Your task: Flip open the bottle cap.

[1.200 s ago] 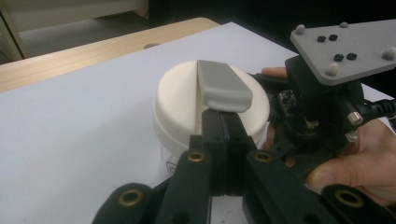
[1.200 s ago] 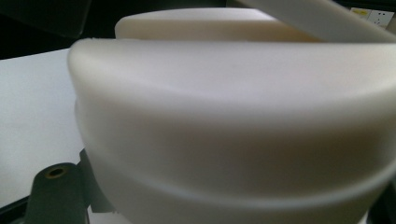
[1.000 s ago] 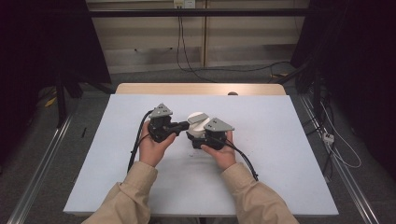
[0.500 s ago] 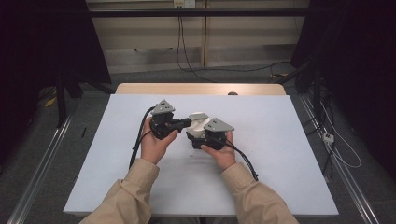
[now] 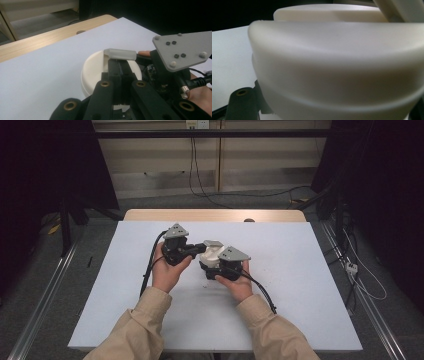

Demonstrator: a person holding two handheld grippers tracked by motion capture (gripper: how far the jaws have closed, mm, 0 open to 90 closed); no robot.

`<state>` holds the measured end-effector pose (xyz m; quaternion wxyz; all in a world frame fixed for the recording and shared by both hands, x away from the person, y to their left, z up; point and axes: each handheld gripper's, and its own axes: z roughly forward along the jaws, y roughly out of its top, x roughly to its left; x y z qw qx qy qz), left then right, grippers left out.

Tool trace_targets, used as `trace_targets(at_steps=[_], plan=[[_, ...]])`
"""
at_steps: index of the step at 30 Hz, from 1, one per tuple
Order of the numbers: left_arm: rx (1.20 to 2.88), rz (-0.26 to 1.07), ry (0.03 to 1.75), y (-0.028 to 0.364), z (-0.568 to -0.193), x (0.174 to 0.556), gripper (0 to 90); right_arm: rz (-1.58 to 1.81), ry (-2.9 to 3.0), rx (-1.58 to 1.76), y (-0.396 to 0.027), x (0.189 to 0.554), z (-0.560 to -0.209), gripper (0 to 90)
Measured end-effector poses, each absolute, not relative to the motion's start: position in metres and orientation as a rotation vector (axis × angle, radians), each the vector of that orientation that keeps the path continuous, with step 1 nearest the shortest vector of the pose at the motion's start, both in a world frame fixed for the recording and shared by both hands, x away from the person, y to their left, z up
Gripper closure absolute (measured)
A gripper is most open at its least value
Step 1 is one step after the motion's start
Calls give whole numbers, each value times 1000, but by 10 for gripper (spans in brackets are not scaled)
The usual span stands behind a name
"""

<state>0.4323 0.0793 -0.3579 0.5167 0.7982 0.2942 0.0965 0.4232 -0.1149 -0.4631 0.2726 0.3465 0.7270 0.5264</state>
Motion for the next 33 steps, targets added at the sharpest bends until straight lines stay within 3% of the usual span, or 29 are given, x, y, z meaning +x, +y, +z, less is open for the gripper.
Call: trace_targets(at_steps=[33], plan=[[1921, 237, 696, 67, -345, 440, 900, 1415, 1957, 929, -115, 423, -463, 186]])
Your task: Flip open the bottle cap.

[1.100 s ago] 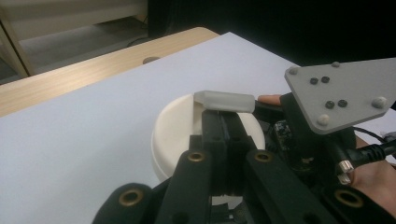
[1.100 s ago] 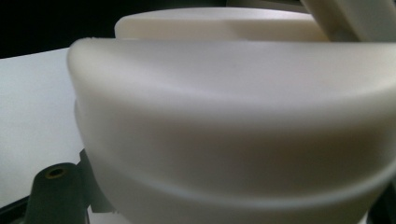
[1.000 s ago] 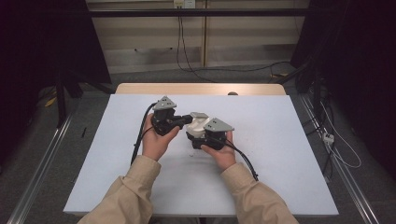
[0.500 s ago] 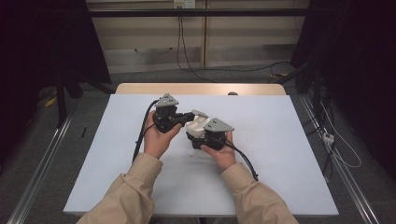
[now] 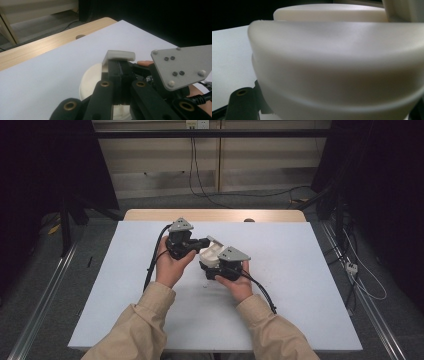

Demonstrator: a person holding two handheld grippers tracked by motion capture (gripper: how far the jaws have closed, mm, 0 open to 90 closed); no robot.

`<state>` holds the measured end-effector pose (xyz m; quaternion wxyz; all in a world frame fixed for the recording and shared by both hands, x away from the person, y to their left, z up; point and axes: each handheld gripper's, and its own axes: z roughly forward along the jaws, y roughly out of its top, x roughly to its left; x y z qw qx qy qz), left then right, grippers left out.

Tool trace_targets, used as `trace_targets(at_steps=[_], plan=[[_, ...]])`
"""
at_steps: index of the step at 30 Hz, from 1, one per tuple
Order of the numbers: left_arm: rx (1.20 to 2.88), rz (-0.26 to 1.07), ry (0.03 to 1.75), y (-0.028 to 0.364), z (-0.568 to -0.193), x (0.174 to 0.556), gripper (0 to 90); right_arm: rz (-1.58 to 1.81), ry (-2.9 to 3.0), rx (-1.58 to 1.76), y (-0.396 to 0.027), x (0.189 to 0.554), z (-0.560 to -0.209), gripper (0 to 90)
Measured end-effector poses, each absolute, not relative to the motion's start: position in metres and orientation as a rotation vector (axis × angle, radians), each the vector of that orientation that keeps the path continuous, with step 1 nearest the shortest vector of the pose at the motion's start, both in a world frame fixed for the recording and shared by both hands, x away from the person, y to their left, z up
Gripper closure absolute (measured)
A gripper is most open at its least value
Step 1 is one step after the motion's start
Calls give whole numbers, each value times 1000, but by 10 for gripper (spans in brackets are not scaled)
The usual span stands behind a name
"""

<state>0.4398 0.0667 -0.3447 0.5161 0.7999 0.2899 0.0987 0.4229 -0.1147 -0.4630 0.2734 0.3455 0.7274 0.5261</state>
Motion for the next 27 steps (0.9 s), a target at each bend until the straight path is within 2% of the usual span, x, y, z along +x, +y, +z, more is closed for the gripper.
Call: trace_targets(at_steps=[27], plan=[[1939, 238, 675, 54, -338, 445, 900, 1417, 1957, 933, -115, 423, -463, 186]])
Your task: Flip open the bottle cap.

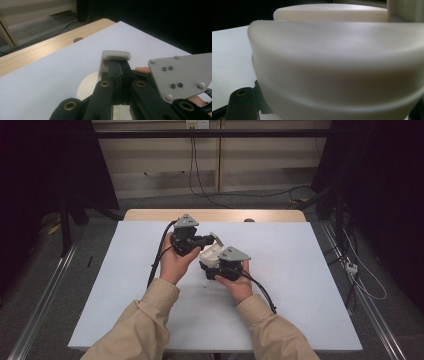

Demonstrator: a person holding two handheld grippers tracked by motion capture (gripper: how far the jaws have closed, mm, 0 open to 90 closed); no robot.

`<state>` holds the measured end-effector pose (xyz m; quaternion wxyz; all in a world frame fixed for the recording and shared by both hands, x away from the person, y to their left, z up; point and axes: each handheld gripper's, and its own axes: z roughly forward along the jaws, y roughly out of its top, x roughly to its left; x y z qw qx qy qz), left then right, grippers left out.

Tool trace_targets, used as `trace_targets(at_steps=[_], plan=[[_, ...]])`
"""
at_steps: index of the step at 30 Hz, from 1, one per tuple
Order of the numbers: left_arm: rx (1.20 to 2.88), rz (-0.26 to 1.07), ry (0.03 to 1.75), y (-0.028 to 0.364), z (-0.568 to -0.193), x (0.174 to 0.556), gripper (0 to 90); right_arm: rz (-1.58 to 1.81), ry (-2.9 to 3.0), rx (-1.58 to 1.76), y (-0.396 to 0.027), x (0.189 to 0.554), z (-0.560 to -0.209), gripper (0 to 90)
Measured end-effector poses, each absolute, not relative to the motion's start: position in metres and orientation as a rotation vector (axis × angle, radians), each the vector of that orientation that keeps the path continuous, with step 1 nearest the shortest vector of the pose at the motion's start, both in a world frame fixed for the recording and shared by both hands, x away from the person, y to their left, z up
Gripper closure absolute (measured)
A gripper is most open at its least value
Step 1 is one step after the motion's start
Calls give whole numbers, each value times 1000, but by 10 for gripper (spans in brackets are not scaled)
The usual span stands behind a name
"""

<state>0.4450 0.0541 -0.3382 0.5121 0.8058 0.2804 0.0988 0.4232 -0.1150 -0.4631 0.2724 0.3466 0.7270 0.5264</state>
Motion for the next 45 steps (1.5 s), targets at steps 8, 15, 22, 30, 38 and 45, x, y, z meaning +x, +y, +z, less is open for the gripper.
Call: trace_targets(at_steps=[8, 15, 22, 30, 38, 45], plan=[[1940, 234, 674, 50, -337, 447, 900, 1417, 1955, 934, -115, 423, -463, 186], [1944, 235, 673, 48, -336, 448, 900, 1416, 1956, 932, -115, 423, -463, 186], [1947, 245, 664, 46, -334, 449, 900, 1414, 1956, 933, -115, 423, -463, 186], [1950, 246, 662, 43, -333, 450, 900, 1416, 1955, 933, -115, 423, -463, 185], [1953, 249, 660, 40, -332, 451, 900, 1416, 1956, 933, -115, 423, -463, 186], [1952, 249, 661, 39, -331, 452, 900, 1416, 1956, 934, -115, 423, -463, 186]])
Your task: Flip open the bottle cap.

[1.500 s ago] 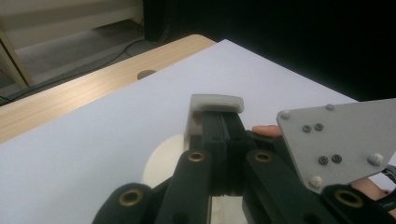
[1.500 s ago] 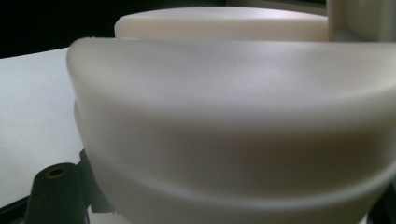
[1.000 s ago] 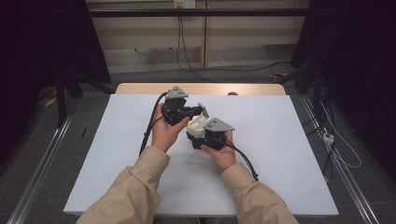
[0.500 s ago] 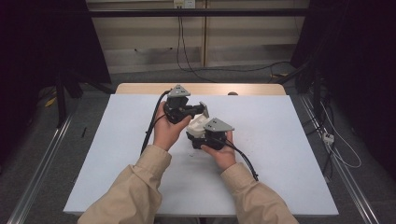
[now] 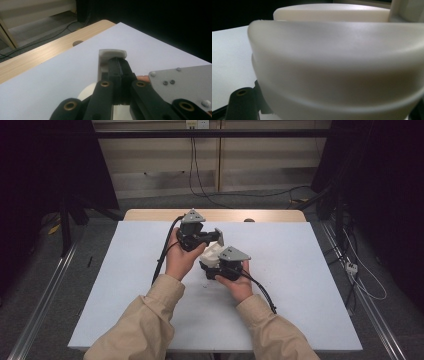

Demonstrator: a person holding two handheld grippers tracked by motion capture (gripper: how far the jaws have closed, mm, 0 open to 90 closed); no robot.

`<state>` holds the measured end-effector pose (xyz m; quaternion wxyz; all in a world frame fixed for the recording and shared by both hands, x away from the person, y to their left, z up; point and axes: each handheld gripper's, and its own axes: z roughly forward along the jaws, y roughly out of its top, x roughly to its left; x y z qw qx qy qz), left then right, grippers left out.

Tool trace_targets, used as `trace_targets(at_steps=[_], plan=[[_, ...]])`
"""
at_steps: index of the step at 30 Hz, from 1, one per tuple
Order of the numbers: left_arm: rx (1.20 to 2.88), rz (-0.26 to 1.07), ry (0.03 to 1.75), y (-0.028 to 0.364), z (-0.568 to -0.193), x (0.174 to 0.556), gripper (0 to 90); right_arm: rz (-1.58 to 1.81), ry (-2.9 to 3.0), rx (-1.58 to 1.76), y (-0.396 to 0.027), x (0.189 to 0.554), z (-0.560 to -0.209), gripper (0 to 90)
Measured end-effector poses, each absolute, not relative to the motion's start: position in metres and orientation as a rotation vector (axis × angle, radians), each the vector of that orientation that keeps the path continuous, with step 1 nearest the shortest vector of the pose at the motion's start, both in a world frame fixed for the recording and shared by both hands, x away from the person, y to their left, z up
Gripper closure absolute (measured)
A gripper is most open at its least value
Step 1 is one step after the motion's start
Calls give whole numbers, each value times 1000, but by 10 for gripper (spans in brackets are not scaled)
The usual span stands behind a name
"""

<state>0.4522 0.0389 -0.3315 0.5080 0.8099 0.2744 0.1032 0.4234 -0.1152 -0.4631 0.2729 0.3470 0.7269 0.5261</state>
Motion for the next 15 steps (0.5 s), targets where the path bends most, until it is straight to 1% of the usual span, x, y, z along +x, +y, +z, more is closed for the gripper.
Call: trace_targets(at_steps=[15], plan=[[1954, 251, 659, 35, -330, 455, 900, 1416, 1956, 933, -115, 423, -463, 186]])
